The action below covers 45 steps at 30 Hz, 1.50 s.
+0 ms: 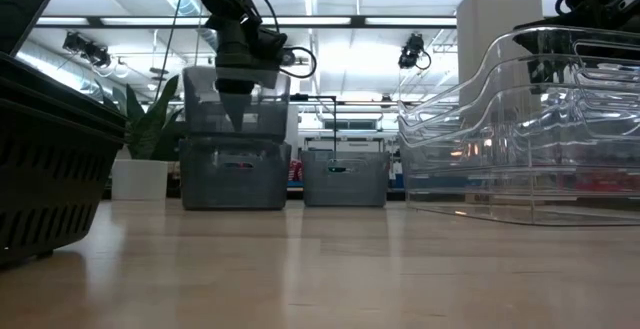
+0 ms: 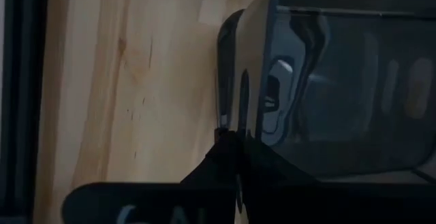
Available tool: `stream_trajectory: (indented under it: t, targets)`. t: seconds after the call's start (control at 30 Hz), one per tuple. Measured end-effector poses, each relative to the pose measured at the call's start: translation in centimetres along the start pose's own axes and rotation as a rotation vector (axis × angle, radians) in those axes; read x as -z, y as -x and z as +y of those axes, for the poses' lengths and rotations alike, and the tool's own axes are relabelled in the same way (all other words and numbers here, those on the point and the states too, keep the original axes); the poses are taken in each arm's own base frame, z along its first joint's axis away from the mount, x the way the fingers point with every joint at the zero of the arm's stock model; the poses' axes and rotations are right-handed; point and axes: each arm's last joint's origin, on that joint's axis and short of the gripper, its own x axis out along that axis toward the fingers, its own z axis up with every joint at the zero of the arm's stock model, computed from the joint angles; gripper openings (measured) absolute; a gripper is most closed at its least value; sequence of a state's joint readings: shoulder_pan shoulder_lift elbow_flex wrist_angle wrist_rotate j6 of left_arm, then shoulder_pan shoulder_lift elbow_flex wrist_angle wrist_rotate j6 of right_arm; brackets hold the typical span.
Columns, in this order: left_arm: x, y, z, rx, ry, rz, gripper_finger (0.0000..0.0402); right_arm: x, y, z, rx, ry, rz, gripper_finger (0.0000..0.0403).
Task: Stack baskets by color
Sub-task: Stack the left gray bin on the middle gray bin
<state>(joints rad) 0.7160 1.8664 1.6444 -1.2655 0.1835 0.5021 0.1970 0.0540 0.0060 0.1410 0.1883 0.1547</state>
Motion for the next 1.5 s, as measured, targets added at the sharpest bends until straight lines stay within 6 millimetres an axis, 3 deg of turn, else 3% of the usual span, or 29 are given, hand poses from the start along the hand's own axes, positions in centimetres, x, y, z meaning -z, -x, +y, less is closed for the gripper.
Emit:
stream_trajectory:
  t: [0.77, 1.0, 1.33, 1.5]
  targets:
    - [-1.1, -0.6, -2.8, -0.121, 0.027, 0.088, 0.0010, 0.0, 0.0, 0.0, 0.000, 0.000, 0.000, 0.0022]
    - [-1.3, -0.6, -3.1, -0.127, 0.020, 0.091, 0.0060, 0.0, 0.0, 0.0, 0.000, 0.000, 0.000, 0.0022]
    - [-1.5, -0.7, -3.3, -0.226, -0.028, 0.118, 0.0190, 0.0, 0.0, 0.0, 0.000, 0.000, 0.000, 0.0022]
    - [-1.7, -0.8, -3.9, -0.231, -0.036, 0.120, 0.0201, 0.0, 0.0, 0.0, 0.000, 0.000, 0.000, 0.0022]
